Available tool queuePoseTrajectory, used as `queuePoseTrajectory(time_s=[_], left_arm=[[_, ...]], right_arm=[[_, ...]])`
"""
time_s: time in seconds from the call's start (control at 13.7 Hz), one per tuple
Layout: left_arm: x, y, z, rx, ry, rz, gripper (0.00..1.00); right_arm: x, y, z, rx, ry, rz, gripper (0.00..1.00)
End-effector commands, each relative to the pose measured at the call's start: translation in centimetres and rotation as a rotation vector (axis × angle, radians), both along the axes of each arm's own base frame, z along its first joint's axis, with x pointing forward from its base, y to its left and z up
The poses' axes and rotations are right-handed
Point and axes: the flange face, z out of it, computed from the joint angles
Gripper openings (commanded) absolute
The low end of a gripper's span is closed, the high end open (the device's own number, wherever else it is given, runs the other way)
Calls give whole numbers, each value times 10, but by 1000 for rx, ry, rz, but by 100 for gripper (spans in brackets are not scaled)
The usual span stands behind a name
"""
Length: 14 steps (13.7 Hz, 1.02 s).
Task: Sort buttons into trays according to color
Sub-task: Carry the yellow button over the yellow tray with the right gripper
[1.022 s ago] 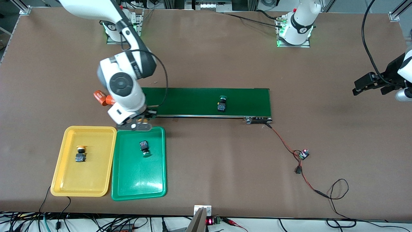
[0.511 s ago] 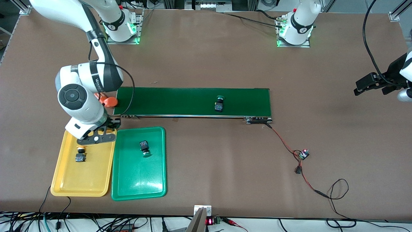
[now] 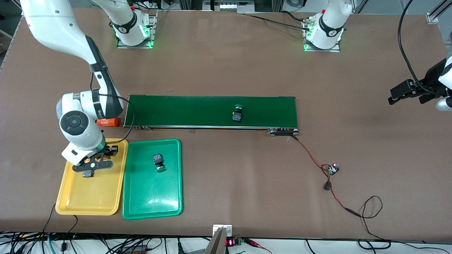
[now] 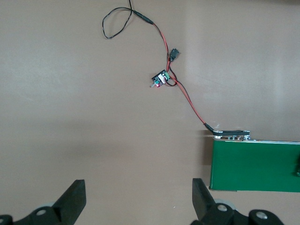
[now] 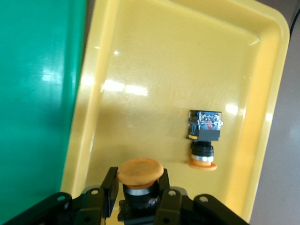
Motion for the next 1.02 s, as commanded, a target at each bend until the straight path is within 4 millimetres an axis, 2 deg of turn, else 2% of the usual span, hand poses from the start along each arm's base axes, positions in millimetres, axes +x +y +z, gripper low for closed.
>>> queuePoseTrajectory(time_s=[0.0,0.15,0.29,0.58,0.8,0.95], left_arm=[[-1,1,2,-24,-9,-1,100],[-1,1,2,-24,-9,-1,100],[-1,1,2,-24,-9,-1,100],[-1,1,2,-24,-9,-1,100],[-1,1,1,-24,-8,-1,100],[-1,1,1,-24,-8,-1,100]], right_arm=[[3,1,-7,8,-18,8,28],[4,3,-16,18,-29,14,32],[5,4,-20,18,-27,16,52],[5,3,-20,19,-30,22,77],[4,6,-17,20,-31,23,82],[0,13,-1,12,-5,15,82]])
